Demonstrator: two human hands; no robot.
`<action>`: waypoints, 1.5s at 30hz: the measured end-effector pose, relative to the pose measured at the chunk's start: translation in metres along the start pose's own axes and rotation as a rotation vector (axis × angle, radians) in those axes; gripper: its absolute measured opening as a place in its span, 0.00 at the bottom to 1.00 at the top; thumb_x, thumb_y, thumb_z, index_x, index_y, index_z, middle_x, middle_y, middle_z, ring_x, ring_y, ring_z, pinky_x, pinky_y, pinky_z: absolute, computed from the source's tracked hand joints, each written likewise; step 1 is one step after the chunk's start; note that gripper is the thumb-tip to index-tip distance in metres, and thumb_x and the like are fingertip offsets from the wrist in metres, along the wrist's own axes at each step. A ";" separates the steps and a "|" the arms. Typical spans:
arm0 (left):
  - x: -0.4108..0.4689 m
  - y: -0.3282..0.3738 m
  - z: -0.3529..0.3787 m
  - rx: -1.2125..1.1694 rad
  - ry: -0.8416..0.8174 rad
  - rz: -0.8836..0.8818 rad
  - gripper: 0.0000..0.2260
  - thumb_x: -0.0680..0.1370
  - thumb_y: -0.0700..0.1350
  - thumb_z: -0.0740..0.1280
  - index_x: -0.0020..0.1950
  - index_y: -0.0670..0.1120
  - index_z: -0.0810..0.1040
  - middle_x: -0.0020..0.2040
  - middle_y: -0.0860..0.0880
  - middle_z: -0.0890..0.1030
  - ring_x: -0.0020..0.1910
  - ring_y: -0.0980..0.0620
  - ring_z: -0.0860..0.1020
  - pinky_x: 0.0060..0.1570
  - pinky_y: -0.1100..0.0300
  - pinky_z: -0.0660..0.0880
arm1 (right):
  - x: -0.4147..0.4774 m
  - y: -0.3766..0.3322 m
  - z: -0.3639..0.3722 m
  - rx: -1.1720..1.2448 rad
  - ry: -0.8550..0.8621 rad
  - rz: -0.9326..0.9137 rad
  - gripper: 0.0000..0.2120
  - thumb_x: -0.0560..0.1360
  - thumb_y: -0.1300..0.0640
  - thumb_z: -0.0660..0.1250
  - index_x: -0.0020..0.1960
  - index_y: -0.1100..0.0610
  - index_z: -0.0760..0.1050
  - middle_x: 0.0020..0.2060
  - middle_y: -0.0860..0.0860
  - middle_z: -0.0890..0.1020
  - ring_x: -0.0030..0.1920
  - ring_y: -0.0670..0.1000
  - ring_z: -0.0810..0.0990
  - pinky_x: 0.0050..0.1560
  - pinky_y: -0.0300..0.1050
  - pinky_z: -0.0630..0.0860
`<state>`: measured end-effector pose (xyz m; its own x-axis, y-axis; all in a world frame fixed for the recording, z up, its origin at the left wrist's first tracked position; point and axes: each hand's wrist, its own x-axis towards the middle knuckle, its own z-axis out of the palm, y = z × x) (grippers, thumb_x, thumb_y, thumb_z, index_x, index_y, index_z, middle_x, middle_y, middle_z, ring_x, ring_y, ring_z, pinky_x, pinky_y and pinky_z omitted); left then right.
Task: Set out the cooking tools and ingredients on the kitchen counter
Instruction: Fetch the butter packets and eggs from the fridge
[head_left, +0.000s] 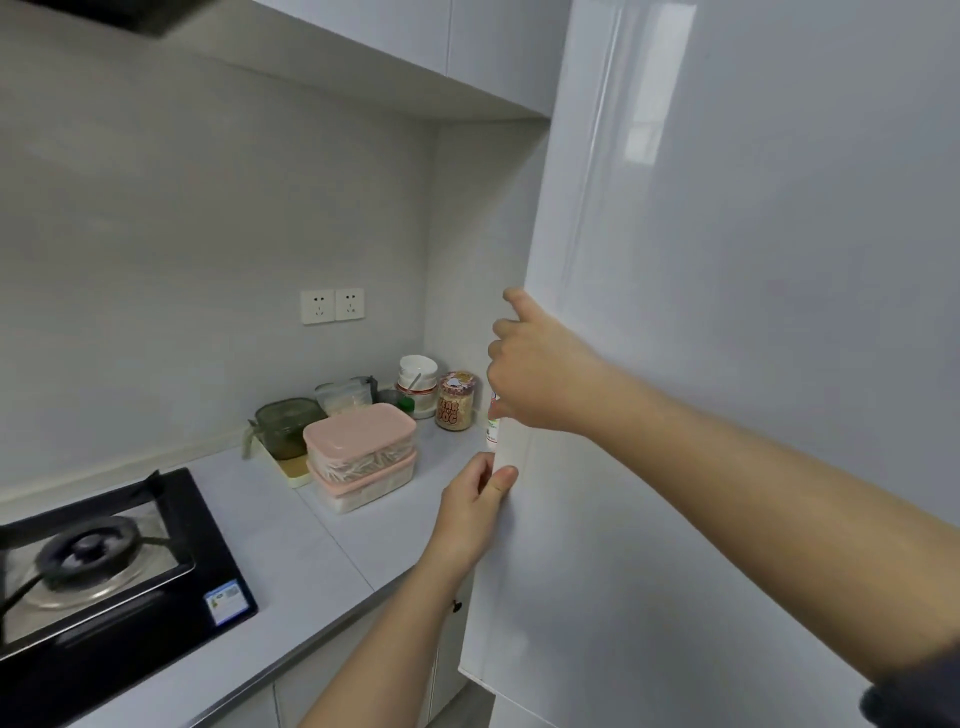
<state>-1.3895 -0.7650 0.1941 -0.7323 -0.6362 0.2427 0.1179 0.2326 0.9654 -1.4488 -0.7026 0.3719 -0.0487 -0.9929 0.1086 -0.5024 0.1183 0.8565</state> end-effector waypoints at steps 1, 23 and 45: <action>-0.011 0.004 -0.003 0.014 0.012 -0.002 0.08 0.80 0.46 0.63 0.43 0.45 0.74 0.37 0.55 0.76 0.36 0.61 0.73 0.35 0.70 0.67 | -0.004 -0.004 -0.008 0.005 0.000 -0.006 0.18 0.79 0.42 0.58 0.47 0.52 0.81 0.44 0.48 0.82 0.53 0.54 0.76 0.72 0.59 0.51; -0.304 0.083 -0.033 0.231 0.096 0.133 0.15 0.77 0.49 0.69 0.35 0.55 0.64 0.29 0.60 0.69 0.31 0.62 0.66 0.32 0.67 0.62 | -0.191 -0.084 -0.180 0.044 0.536 -0.185 0.23 0.69 0.35 0.68 0.36 0.56 0.81 0.32 0.48 0.77 0.41 0.54 0.76 0.65 0.58 0.57; -0.506 0.123 0.060 0.559 0.093 0.331 0.14 0.74 0.61 0.62 0.35 0.55 0.64 0.28 0.55 0.67 0.29 0.58 0.67 0.29 0.66 0.61 | -0.419 -0.093 -0.244 0.116 0.862 -0.318 0.21 0.69 0.37 0.71 0.33 0.55 0.77 0.33 0.48 0.73 0.45 0.53 0.72 0.64 0.56 0.62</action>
<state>-1.0446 -0.3706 0.1842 -0.6533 -0.5206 0.5496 -0.0578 0.7582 0.6494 -1.1709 -0.2944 0.3702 0.7418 -0.6203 0.2550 -0.4679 -0.2062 0.8594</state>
